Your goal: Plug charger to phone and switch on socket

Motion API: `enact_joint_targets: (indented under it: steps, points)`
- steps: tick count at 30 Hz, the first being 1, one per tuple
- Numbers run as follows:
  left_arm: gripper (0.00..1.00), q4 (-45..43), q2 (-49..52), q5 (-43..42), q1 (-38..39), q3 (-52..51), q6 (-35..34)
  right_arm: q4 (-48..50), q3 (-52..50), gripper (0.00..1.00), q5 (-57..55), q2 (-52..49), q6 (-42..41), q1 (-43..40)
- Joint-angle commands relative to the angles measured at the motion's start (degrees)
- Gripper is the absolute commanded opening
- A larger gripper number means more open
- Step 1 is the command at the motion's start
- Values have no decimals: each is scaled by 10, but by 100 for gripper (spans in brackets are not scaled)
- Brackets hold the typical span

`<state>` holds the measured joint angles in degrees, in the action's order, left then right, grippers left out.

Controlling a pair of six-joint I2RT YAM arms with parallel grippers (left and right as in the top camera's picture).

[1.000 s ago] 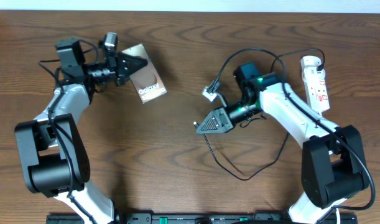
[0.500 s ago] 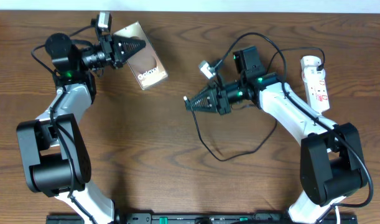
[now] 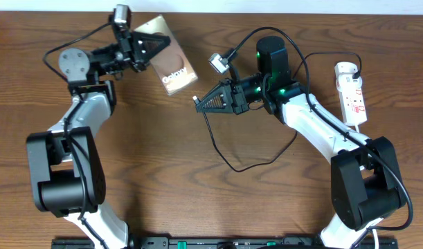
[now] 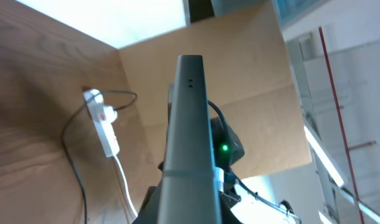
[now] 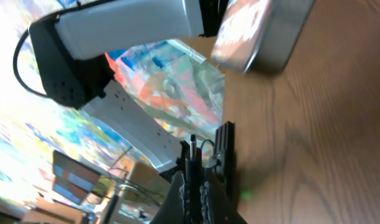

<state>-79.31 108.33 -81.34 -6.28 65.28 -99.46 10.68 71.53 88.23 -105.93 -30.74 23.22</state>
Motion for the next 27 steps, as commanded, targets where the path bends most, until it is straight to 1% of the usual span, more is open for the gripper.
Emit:
enact_joint_targets:
  steps: [1,19,27]
  points:
    - [7,-20,-4,14,11,13,-14,3,4,1,12,-6,-40,1]
    - [7,-21,-4,13,19,13,-14,22,4,1,9,-6,-40,-3]
    - [7,-25,-4,13,37,13,-11,22,4,1,8,-6,-40,-3]
